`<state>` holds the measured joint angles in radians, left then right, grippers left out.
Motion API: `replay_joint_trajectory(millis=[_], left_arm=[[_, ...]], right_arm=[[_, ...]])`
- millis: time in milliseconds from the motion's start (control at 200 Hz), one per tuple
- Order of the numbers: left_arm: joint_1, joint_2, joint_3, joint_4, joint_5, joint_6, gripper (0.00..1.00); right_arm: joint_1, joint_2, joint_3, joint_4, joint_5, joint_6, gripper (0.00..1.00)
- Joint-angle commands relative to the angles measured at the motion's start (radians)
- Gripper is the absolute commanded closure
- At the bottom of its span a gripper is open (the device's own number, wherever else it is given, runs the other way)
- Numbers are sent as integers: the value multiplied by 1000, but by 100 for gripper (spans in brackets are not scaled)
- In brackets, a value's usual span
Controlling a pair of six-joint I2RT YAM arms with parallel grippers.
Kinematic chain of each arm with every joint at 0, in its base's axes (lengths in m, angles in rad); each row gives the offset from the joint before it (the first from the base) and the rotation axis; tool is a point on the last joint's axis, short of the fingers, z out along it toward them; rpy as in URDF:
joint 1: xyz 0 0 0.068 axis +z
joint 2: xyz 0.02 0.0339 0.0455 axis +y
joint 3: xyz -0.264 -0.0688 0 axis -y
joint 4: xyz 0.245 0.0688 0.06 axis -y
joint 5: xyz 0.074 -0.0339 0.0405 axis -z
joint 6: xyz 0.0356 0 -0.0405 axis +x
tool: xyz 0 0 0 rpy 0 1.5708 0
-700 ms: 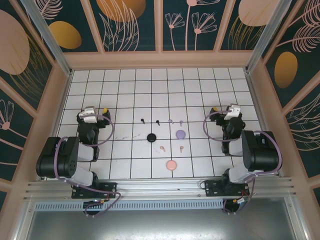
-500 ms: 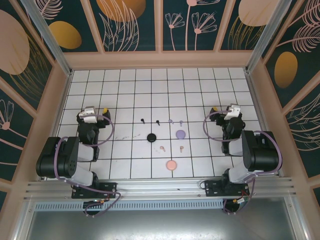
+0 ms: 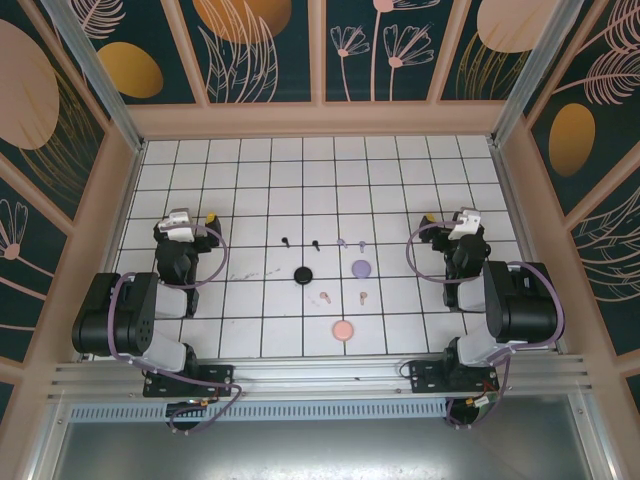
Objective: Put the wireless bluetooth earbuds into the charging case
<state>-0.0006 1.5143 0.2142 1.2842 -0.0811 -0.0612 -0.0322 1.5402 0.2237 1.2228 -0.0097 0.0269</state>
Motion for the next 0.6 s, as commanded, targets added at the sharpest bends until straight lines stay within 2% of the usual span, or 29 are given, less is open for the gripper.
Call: replay_joint_trajectory(millis=[0,410,480,546,596], left_arm=[[-4,7,25,-16,-26,-11,1],[-2,6,30,-25,-23,-14,1],[-2,2,25,-18,-19,-12,6],[-3,-17,45,-67,-1,-2,10],[-2,-57,83,-168,-15,-7,10]], right_arm=[[-6,0,17,12,-25,-13,1],[-26,-2,16,13,-64,-2,1],[-26,-2,13,18,-66,-4,3],[-24,-37,44,-60,-31,9,6],[-24,-82,78,-158,-11,14,6]])
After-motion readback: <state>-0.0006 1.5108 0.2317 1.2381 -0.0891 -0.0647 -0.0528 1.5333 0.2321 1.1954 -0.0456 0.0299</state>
